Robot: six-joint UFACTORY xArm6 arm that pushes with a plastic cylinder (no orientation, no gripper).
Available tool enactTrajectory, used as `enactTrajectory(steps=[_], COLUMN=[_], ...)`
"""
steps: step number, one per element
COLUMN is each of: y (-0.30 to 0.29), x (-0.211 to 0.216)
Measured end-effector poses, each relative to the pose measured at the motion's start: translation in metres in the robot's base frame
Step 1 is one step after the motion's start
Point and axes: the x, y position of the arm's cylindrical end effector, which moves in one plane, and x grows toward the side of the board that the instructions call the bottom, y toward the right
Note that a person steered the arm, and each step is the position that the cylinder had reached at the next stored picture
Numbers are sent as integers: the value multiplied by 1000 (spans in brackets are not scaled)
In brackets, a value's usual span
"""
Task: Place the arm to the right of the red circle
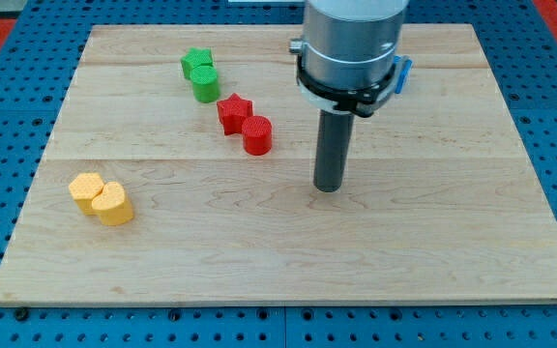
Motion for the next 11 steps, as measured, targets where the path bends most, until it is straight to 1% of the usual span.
enactTrajectory(steps=[4, 6, 7, 8, 9, 10, 11], y=[2, 19, 20, -10, -54, -48, 24], x=[10, 12, -6, 2, -28, -45, -69])
